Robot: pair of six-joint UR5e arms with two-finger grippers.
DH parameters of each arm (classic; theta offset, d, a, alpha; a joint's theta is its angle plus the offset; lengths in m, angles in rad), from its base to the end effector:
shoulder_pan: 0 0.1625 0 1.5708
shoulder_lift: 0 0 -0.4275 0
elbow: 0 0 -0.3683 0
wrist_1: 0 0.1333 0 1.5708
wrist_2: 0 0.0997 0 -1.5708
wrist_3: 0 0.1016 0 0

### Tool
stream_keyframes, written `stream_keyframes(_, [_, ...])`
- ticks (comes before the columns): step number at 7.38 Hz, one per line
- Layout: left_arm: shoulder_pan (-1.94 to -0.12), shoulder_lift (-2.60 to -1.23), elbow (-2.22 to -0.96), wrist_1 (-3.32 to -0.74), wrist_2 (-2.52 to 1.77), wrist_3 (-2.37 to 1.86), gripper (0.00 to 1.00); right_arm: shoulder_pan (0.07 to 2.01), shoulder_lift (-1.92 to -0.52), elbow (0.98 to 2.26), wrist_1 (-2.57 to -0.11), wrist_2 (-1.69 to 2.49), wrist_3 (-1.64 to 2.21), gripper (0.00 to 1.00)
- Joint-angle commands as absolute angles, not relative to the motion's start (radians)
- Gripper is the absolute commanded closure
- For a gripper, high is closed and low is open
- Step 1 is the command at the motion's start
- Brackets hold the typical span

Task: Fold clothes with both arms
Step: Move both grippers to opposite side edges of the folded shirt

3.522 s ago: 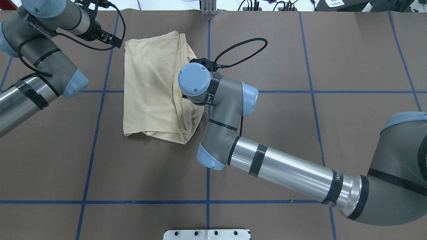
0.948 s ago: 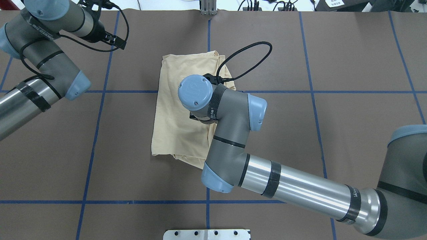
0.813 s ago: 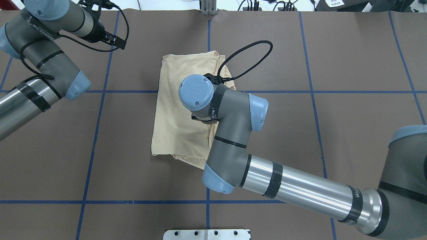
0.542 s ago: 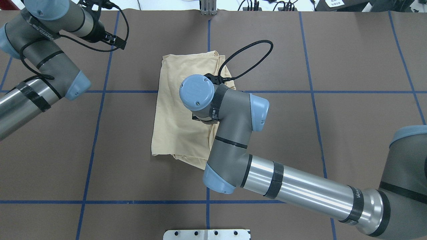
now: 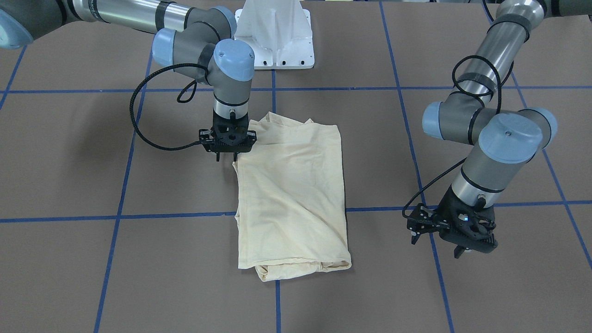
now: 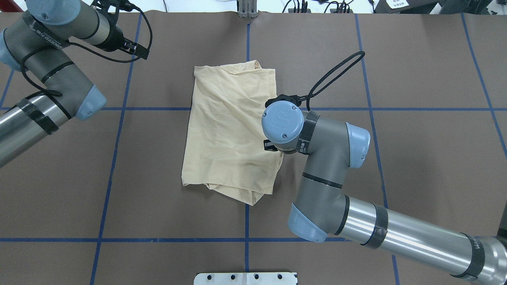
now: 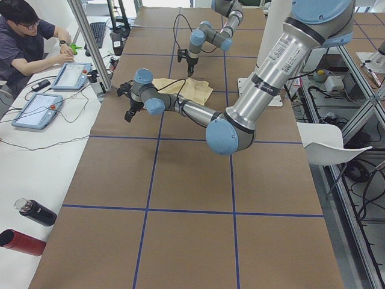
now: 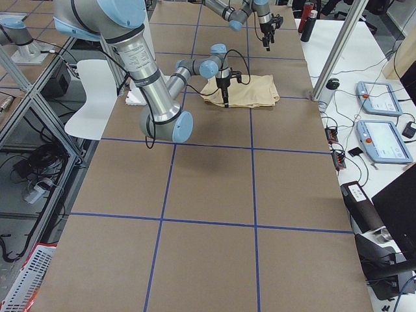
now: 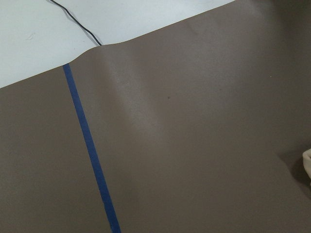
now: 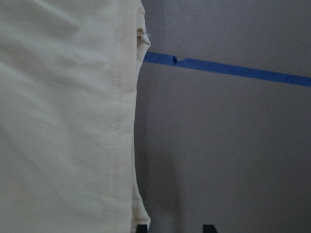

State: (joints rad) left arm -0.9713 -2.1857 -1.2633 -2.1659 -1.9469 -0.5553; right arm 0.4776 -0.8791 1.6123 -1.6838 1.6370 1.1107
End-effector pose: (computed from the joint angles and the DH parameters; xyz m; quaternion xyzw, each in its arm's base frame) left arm 0.3347 -0.6598 0.3806 0.2671 0.3748 0.1010 0.8820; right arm -0.5514 -0.4279 0.2698 0.1097 -0.2863 -0.0018 0.9518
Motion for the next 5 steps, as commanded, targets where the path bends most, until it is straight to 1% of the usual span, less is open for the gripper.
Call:
stream_keyframes(1, [-0.971, -2.184, -1.267, -2.161, -1.95, -0.557, 0.0, 0.485, -0.877, 1.614, -1.594, 1.653, 1.147, 0.0])
stream_keyframes(2, [-0.971, -2.178, -1.282, -2.16, -1.971, -0.584, 0.0, 0.485, -0.877, 1.62, -1.586, 1.698, 1.217, 0.0])
stream_keyframes(3, [-0.966, -2.149, -1.346, -2.16, -2.017, -0.689, 0.0, 0.489, -0.885, 1.649, -1.585, 1.741, 1.256, 0.0])
stream_keyframes(5, [-0.866, -1.998, -1.574, -2.16, -2.063, -0.771, 0.0, 0.508, -0.96, 1.741, -1.583, 1.773, 1.253, 0.0])
